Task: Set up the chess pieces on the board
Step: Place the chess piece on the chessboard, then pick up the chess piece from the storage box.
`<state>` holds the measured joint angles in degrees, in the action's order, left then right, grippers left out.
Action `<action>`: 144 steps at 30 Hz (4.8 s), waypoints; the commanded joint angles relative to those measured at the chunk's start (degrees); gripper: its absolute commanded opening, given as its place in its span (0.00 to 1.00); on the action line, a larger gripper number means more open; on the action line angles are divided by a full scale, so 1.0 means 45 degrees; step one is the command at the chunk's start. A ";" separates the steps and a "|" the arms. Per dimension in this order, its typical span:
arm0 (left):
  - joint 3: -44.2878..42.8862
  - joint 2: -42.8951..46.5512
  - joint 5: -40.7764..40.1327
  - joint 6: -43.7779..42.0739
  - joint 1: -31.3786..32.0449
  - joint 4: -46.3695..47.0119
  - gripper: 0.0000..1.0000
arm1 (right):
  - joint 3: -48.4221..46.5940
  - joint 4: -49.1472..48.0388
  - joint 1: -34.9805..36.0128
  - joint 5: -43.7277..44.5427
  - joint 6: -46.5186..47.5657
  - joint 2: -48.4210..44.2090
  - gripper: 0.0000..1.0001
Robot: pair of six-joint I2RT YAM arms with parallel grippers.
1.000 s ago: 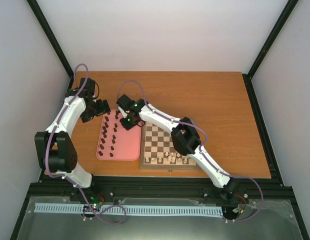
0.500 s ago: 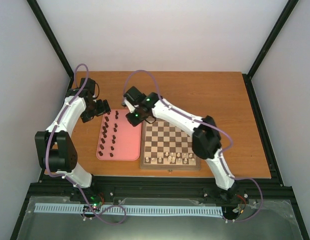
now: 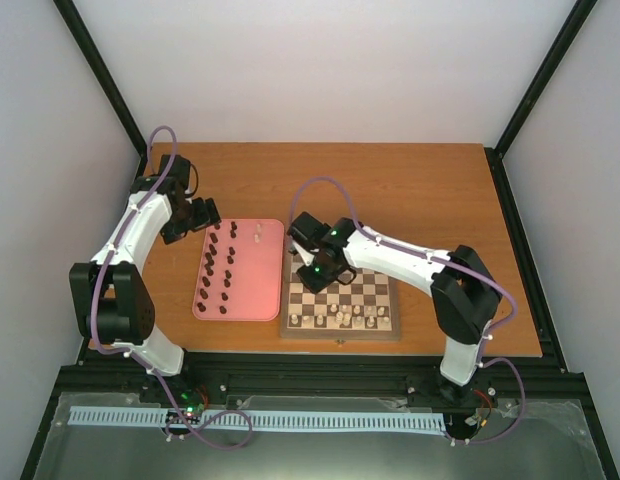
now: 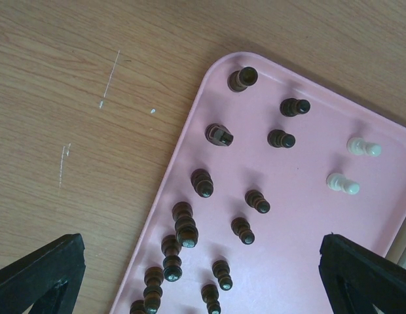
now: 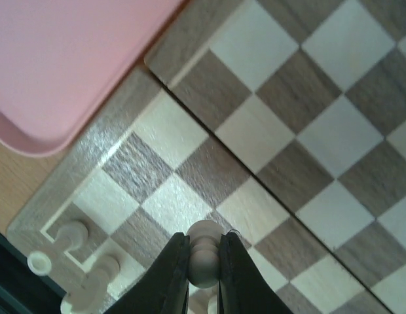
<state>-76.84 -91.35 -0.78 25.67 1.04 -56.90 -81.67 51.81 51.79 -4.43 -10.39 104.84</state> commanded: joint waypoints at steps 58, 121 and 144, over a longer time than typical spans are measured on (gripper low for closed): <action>0.0160 0.0490 0.0011 -0.0158 0.0037 0.0243 1.00 | 0.2227 -0.0479 0.0972 -0.0068 -0.0436 -0.0719 0.17; 0.0044 0.0524 0.0295 -0.0057 0.0042 0.0161 1.00 | -1.2448 -0.0723 -0.0454 -0.0108 -0.0267 0.9701 0.46; -0.0163 -0.0115 0.0363 -0.0060 0.0040 0.0250 1.00 | -1.3087 -0.0889 -0.0747 -0.0156 -0.0157 1.0248 0.28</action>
<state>-76.12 -90.74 0.32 25.67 1.04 -56.53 -138.52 48.51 48.99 -4.97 -11.60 150.06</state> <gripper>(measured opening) 0.998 0.295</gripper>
